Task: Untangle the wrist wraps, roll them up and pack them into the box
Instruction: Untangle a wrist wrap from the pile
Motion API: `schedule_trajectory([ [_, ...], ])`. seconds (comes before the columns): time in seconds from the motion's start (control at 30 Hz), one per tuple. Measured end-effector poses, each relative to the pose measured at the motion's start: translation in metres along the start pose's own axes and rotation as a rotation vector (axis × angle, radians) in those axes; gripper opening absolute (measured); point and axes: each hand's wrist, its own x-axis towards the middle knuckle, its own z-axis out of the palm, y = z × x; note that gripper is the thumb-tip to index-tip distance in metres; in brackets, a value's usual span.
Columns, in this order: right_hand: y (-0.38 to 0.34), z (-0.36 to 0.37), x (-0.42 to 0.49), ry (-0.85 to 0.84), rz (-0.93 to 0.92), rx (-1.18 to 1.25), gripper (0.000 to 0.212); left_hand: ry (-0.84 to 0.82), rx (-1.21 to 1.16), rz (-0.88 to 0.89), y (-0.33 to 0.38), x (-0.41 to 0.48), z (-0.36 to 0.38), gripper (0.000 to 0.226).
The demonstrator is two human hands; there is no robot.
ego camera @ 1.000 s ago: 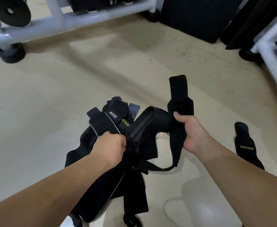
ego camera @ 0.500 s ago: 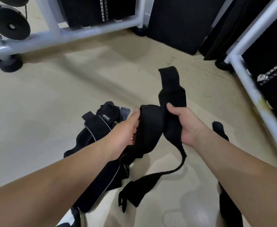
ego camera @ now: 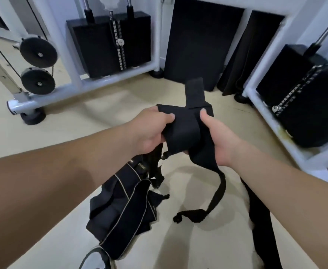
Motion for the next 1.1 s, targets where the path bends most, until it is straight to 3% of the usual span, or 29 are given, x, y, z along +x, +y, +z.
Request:
schedule_trajectory([
  [0.1,-0.016,0.001,-0.032,-0.003,0.02,0.053,0.078,-0.08,0.06,-0.035,0.028,-0.032,0.012,0.028],
  [0.23,-0.021,-0.005,-0.074,-0.021,-0.019,0.192,0.093,-0.271,0.215,-0.032,0.048,-0.081,0.026,0.028],
  [0.33,-0.023,-0.007,-0.108,-0.018,-0.05,0.253,0.097,-0.28,0.338,-0.053,0.048,-0.104,0.031,0.027],
  [0.4,-0.025,-0.006,-0.133,-0.022,-0.069,0.2,0.074,-0.324,0.471,-0.094,0.041,-0.116,0.035,0.04],
  [0.47,-0.024,-0.003,-0.153,-0.007,-0.047,0.101,0.034,-0.364,0.592,-0.129,0.033,-0.128,0.042,0.05],
  [0.5,-0.022,-0.003,-0.161,0.014,-0.031,0.057,0.024,-0.378,0.652,-0.143,0.03,-0.135,0.046,0.046],
  [0.57,-0.017,-0.005,-0.174,0.035,-0.035,0.027,0.023,-0.356,0.719,-0.189,0.03,-0.146,0.05,0.017],
  [0.63,-0.014,-0.01,-0.187,0.017,-0.076,0.083,0.022,-0.321,0.686,-0.186,0.026,-0.147,0.045,0.023],
  [0.7,-0.01,-0.019,-0.199,-0.028,-0.119,0.119,0.027,-0.246,0.453,-0.198,0.019,-0.146,0.037,0.042],
  [0.8,0.003,-0.033,-0.211,-0.135,-0.131,0.077,0.05,-0.193,0.19,-0.237,0.014,-0.144,0.034,0.046],
  [0.9,0.014,-0.042,-0.214,-0.246,-0.114,0.0,0.07,-0.116,0.137,-0.227,0.014,-0.14,0.042,0.07],
  [1.0,0.013,-0.045,-0.216,-0.377,-0.093,0.001,0.058,-0.008,0.177,-0.178,0.01,-0.137,0.053,0.048],
  [1.07,0.009,-0.043,-0.216,-0.308,-0.048,0.108,0.036,-0.019,0.202,-0.181,0.008,-0.138,0.055,0.038],
  [1.1,0.009,-0.043,-0.213,-0.202,-0.025,0.189,0.036,-0.047,0.205,-0.189,0.009,-0.139,0.056,0.035],
])
